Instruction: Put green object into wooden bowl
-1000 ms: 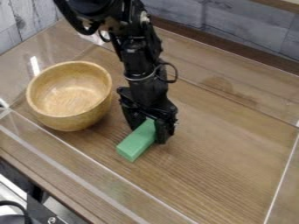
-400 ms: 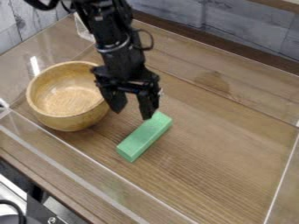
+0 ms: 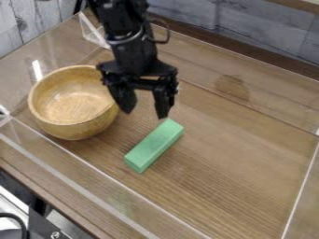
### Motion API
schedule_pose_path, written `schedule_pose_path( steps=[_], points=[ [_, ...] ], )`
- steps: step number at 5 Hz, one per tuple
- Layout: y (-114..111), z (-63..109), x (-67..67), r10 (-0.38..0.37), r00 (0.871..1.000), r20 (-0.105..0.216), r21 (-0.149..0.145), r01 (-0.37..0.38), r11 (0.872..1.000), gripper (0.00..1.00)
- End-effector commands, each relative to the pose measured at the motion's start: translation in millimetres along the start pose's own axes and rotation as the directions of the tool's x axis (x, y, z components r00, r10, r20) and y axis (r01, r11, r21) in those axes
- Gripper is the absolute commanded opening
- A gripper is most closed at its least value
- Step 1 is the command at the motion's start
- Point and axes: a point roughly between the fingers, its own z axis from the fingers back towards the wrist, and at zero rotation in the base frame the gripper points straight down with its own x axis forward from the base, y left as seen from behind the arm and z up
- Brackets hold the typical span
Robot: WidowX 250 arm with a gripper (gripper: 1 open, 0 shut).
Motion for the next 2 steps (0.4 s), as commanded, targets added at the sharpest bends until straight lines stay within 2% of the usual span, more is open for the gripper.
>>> schedule_pose_path(
  steps=[1,2],
  points=[
    [-5.6,22.9,20.5,0.004,0.998,0.067,0.021,-0.005,1.000,1.00],
    [-0.2,27.3,22.8,-0.017,0.997,0.081,0.037,0.014,0.999,1.00]
  ],
)
